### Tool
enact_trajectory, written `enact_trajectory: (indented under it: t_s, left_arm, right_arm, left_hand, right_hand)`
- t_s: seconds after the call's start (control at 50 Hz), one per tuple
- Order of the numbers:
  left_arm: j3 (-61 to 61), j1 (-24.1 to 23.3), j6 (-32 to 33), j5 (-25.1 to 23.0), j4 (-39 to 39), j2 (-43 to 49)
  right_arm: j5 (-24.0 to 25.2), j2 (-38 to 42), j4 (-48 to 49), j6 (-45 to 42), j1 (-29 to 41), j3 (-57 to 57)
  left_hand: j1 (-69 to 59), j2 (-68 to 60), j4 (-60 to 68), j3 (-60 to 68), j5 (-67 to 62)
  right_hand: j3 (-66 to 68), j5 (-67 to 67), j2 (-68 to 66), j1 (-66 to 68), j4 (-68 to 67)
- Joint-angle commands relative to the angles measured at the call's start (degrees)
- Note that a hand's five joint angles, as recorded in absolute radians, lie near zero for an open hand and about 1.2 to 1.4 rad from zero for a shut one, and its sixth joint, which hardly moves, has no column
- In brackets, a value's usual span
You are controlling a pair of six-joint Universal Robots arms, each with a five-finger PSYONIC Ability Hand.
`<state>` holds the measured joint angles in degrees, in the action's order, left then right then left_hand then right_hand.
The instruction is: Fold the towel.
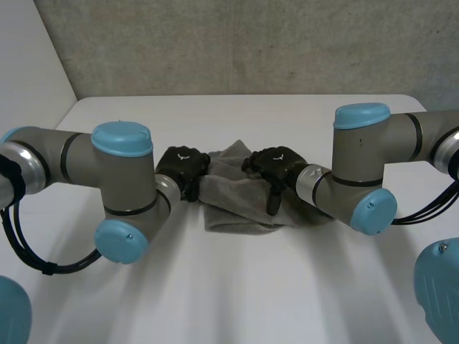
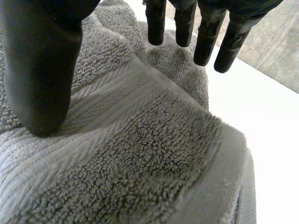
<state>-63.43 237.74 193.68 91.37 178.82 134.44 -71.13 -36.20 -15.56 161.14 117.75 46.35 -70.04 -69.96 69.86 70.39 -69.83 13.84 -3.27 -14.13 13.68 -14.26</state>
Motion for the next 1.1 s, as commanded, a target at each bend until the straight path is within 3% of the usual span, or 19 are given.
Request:
enact_trajectory:
  t_s: [0.02, 0.14, 0.28, 0.52, 0.58, 0.66, 0.72, 0.78, 0.82, 0.88, 0.92, 0.94, 0.96, 1.0, 1.1]
  left_arm:
    - [-1.3, -0.8, 0.0, -0.1, -0.2, -2.2]
    - [-3.9, -0.8, 0.0, -0.1, 0.0, -3.7]
    - [-4.9, -0.8, 0.1, 0.0, 0.0, -4.5]
    - [-1.5, -0.8, 0.4, 0.0, 0.1, -5.1]
    - [-1.0, -0.8, 0.5, 0.0, 0.1, -5.1]
    - [1.6, -0.8, 1.5, 0.1, 0.3, -4.3]
    - [5.4, -0.8, 4.4, 0.1, 0.7, -3.5]
    - [11.7, -0.8, 8.9, 0.4, 2.5, -2.6]
    - [15.3, -0.7, 10.9, 0.6, 4.0, -2.9]
    - [22.3, -0.6, 12.9, 0.9, 8.9, -4.5]
    - [24.8, -0.7, 12.7, 1.7, 12.3, -6.5]
    - [26.3, -0.7, 12.5, 3.2, 16.5, -8.4]
    - [26.3, -0.7, 12.5, 3.2, 16.6, -8.4]
    - [26.0, -0.8, 11.8, 6.3, 24.1, -11.6]
    - [20.0, -2.3, 12.2, 6.6, 27.6, -13.9]
  right_arm:
    - [0.3, -0.4, 0.3, 0.1, 0.0, 0.0]
    - [0.6, -0.2, 0.4, 0.4, 0.0, -0.3]
    - [1.2, 1.2, 0.3, 0.8, -0.4, -1.5]
    - [5.8, 2.4, -1.8, 2.1, -0.6, -1.6]
    - [6.0, 1.6, -1.7, 2.2, -0.7, -1.6]
    - [5.5, -1.7, -0.6, 2.1, -1.2, -3.0]
    - [5.5, -4.0, 0.7, 2.2, -1.7, -4.1]
    - [4.0, -8.7, 8.2, 2.7, -2.4, -4.9]
    - [-1.1, -13.7, 21.8, 4.8, -2.2, -2.7]
    - [-4.5, -17.2, 29.7, 6.0, -2.2, 0.4]
    - [-11.0, -26.5, 46.2, 8.7, -2.7, 8.5]
    - [-11.0, -26.6, 46.3, 8.7, -2.7, 8.6]
    - [-13.0, -30.4, 52.8, 9.3, -2.9, 11.7]
    - [-12.5, -32.7, 56.3, 9.2, -3.2, 14.9]
    - [-6.7, -33.1, 55.1, 9.5, -3.2, 19.7]
  left_hand:
    - [7.3, 7.3, -7.2, -7.7, 17.1]
    - [8.0, 7.9, -7.8, -8.4, 17.8]
    - [7.5, 7.4, -7.3, -7.9, 17.3]
    - [3.0, 2.9, -2.8, -3.3, 12.8]
    - [2.5, 2.4, -2.3, -2.8, 12.3]
    - [-4.4, -4.5, 4.6, 4.1, 5.4]
    - [-9.9, -10.0, 10.1, 9.6, -0.1]
    - [-10.0, -10.0, 10.1, 9.6, -0.2]
    - [-10.0, -10.0, 10.1, 9.6, -0.2]
    - [-10.0, -10.0, 10.1, 9.6, -0.2]
    - [-10.0, -10.0, 10.1, 9.6, -0.2]
    - [-10.0, -10.0, 10.1, 9.6, -0.2]
    - [-10.0, -10.0, 10.1, 9.6, -0.2]
    - [-10.0, -10.0, 10.1, 9.6, -0.2]
    - [-10.0, -10.0, 10.1, 9.6, -0.2]
  right_hand:
    - [-3.8, 3.3, 4.1, -3.7, 4.3]
    - [-2.4, 1.8, 2.7, -2.3, 2.8]
    - [29.5, -30.1, -29.2, 29.7, -29.1]
    - [43.2, -43.7, -42.9, 43.3, -42.8]
    - [53.6, -54.1, -53.3, 53.7, -53.1]
    - [66.1, -66.7, -65.8, 66.3, -65.7]
    - [66.2, -66.7, -65.9, 66.3, -65.7]
    - [66.2, -66.7, -65.9, 66.3, -65.7]
    - [66.2, -66.7, -65.9, 66.3, -65.7]
    - [66.2, -66.7, -65.9, 66.3, -65.7]
    - [66.2, -66.7, -65.9, 66.3, -65.7]
    - [66.2, -66.7, -65.9, 66.3, -65.7]
    - [66.2, -66.7, -65.9, 66.3, -65.7]
    - [66.2, -66.7, -65.9, 66.3, -65.7]
    - [66.2, -66.7, -65.9, 66.3, -65.7]
